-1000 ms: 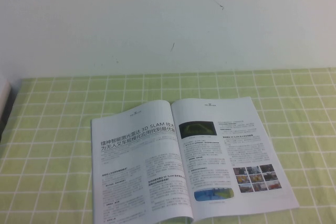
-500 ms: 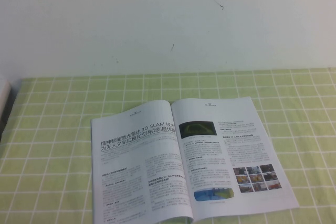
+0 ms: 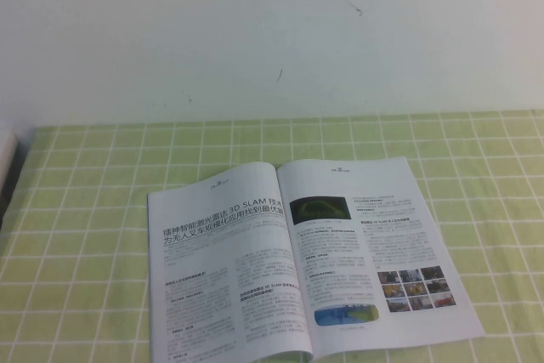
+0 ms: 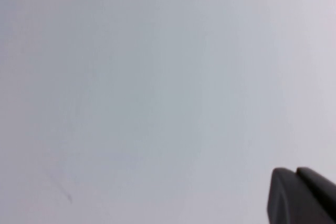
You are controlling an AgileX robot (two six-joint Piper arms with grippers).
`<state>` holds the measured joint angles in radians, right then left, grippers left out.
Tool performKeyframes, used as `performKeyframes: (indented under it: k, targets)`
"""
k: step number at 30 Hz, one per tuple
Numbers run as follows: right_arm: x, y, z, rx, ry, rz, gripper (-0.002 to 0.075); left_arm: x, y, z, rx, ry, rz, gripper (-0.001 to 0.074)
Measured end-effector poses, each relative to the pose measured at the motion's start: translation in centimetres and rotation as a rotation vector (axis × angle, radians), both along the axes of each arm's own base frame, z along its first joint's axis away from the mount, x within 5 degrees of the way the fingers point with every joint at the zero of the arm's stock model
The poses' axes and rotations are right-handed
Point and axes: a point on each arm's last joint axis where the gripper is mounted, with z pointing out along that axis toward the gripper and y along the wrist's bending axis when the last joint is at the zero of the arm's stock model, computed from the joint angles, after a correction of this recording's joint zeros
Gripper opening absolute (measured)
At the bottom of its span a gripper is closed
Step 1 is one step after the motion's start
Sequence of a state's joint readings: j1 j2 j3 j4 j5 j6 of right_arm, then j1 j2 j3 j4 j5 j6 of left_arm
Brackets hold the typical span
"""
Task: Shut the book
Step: 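Close the open booklet and leave it lying on the table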
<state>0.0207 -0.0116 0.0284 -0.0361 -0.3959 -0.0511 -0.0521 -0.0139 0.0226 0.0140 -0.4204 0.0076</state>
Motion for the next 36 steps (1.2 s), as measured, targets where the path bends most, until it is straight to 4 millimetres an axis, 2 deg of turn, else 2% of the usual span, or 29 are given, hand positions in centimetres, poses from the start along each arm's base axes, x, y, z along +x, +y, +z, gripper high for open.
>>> performKeyframes:
  k: [6, 9, 12, 18, 21, 24, 27, 32, 36]
  targets:
    - [-0.9, 0.0, 1.7, 0.028, -0.207, 0.014, -0.0003, -0.3, 0.0, 0.5, -0.02, -0.059, -0.01, -0.0004]
    - [-1.0, 0.0, 1.8, 0.032, -0.227, 0.015, -0.0003, -0.2, 0.1, 0.4, -0.067, -0.046, -0.029, -0.0004]
    - [-0.9, 0.0, 2.2, 0.032, -0.171, 0.013, -0.0003, 0.1, 0.0, 0.2, -0.047, 0.078, -0.025, -0.0004]
    - [-2.2, -0.1, 7.0, 0.058, -0.117, 0.022, -0.0003, -0.6, 0.2, 4.9, -0.03, 0.269, 0.002, -0.0004]
    - [-2.2, -0.1, 9.4, 0.098, -0.056, 0.038, -0.0003, 0.1, 0.2, 7.1, -0.029, 0.405, 0.013, -0.0004]
    - [-1.0, -0.1, 11.3, 0.108, 0.081, 0.033, -0.0003, 1.6, 0.1, 9.0, -0.059, 0.548, 0.0, -0.0004]
    - [1.0, -0.1, 12.5, 0.109, 0.273, 0.021, -0.0003, 3.3, -0.3, 9.9, -0.132, 0.632, -0.045, -0.0004]
    - [5.3, 0.3, 12.4, 0.05, 0.647, 0.029, -0.0003, 6.3, -0.8, 9.0, -0.227, 0.762, -0.083, -0.0004]
    - [8.0, 1.6, 11.4, -0.07, 0.838, 0.162, -0.0003, 8.1, -1.5, 7.7, -0.261, 0.897, -0.127, -0.0004]
